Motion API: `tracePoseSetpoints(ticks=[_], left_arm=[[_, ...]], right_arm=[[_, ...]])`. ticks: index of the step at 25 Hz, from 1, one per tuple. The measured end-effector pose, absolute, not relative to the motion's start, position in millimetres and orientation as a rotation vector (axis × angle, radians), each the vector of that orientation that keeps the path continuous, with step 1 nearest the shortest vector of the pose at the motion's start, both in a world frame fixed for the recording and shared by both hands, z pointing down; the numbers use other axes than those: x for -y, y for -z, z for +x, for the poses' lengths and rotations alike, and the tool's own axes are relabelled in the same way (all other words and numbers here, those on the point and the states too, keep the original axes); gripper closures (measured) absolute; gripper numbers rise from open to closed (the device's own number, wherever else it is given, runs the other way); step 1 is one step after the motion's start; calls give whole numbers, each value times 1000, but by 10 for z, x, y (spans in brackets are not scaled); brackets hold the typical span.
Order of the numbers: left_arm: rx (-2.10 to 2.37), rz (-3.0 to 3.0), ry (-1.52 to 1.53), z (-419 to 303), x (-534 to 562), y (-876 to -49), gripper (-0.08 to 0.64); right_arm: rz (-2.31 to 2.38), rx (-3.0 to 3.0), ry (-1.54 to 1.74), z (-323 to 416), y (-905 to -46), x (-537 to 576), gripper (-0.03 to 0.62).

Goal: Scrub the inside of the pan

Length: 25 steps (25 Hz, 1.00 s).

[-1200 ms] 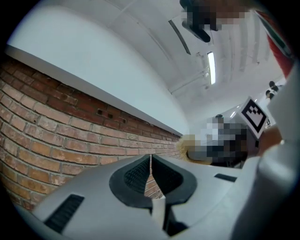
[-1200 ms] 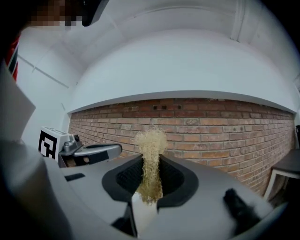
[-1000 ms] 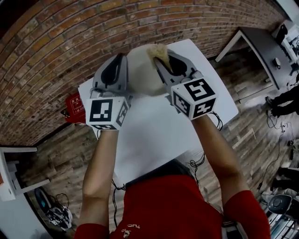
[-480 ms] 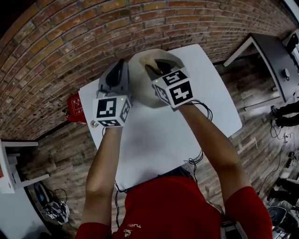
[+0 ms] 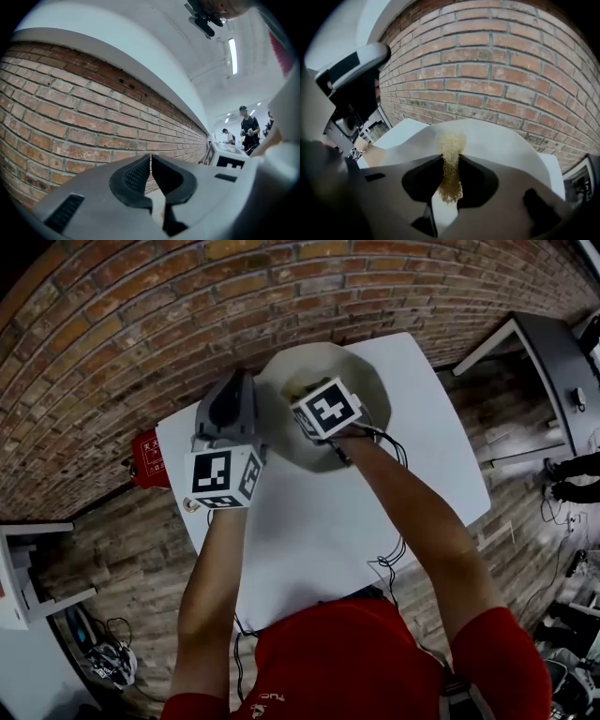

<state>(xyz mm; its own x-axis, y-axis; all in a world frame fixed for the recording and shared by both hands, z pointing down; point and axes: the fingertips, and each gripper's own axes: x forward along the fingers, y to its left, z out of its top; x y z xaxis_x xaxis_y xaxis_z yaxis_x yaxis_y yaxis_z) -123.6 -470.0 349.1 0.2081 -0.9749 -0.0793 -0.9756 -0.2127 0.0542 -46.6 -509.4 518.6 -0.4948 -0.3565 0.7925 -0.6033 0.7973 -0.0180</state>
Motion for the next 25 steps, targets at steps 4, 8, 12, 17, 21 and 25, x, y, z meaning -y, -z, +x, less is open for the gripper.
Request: tracePoseSetpoints(ticks=[4,8,12,17,21,25], left_arm=[[-1979,-2441,-164,-1288,4745,-3539,537],[-1977,-2438,-156,-1321,4758,-3544,537],[-1977,-2436,-153,-1353,4739,-3547,537],[-1993,-2444,-167,-1390,4721,-3602,537],[-1989,-2452,-165,-1385,4705,-3631,537],[-1986,-2456,-168,-1398,4696,-3630,537]], right_arm=[[658,2070,-404,-521,-5486,5123,504],[614,2043,-392,-635,-5671,5123,505],[623,1981,-375,-581,-5812,5148,503],[679,1918,-377,-319,-5955,5315,505],[769,1841,-373,41,-5968,5514,503],[817,1803,-421,230,-6004,5597,503]])
